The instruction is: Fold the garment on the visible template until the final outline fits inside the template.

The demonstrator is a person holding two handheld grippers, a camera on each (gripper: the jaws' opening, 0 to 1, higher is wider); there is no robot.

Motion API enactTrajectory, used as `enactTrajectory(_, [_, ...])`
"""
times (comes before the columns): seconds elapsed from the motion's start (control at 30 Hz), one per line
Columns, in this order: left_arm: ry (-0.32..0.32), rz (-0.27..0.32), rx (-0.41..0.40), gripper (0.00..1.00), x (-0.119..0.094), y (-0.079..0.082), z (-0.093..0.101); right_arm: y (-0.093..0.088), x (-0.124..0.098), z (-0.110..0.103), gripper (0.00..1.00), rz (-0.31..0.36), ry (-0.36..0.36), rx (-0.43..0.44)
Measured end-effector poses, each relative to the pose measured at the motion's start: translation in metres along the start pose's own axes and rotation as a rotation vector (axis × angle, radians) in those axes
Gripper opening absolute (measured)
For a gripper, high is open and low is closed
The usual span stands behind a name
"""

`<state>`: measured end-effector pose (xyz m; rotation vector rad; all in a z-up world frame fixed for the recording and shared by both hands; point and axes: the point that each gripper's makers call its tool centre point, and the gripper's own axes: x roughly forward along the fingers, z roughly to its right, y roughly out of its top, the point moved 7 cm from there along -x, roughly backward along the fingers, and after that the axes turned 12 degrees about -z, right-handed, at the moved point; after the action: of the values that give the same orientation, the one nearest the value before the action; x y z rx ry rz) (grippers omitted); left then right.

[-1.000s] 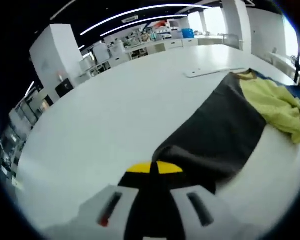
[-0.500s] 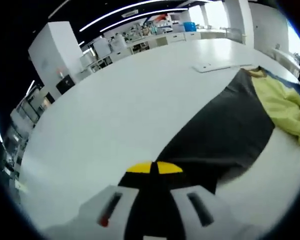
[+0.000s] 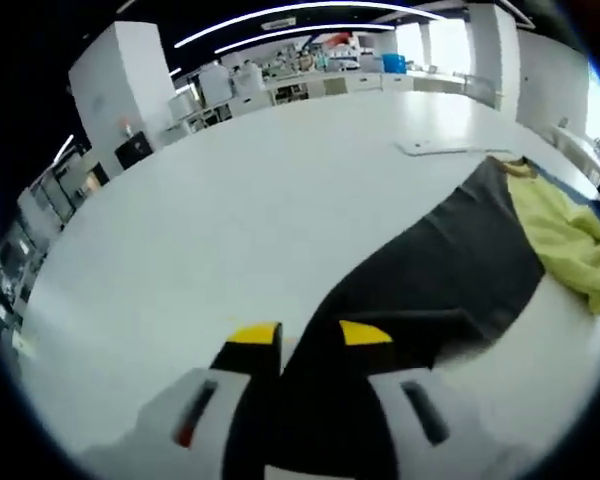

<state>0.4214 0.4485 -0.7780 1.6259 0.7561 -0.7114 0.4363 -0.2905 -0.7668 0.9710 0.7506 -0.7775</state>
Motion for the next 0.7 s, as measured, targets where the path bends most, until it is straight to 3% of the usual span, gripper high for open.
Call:
enactTrajectory(0.03, [-0.002, 0.008, -0.003, 0.29, 0.0, 0.0, -0.001, 0.002, -0.003, -0.001, 0.1, 0.025, 0.006, -0.002])
enactTrajectory(0.13, [-0.097, 0.083, -0.052, 0.4, -0.009, 0.003, 0.007, 0.01, -0.01, -0.01, 0.32, 0.084, 0.069, -0.028])
enactTrajectory(0.27, [-0.142, 0.167, -0.034, 0.56, -0.023, 0.005, 0.017, 0.017, -0.016, -0.027, 0.59, 0.119, 0.172, -0.08])
enactTrajectory(0.33, [-0.167, 0.175, -0.071, 0.63, -0.028, 0.002, 0.02, 0.02, -0.024, -0.036, 0.64, 0.132, 0.189, -0.106])
enactTrajectory(0.53, [-0.205, 0.22, -0.042, 0.8, -0.05, -0.003, 0.035, 0.031, -0.036, -0.064, 0.76, 0.175, 0.284, -0.137])
enactTrajectory(0.7, [-0.242, 0.244, 0.01, 0.96, -0.077, -0.013, 0.061, 0.039, -0.053, -0.09, 0.83, 0.208, 0.356, -0.172])
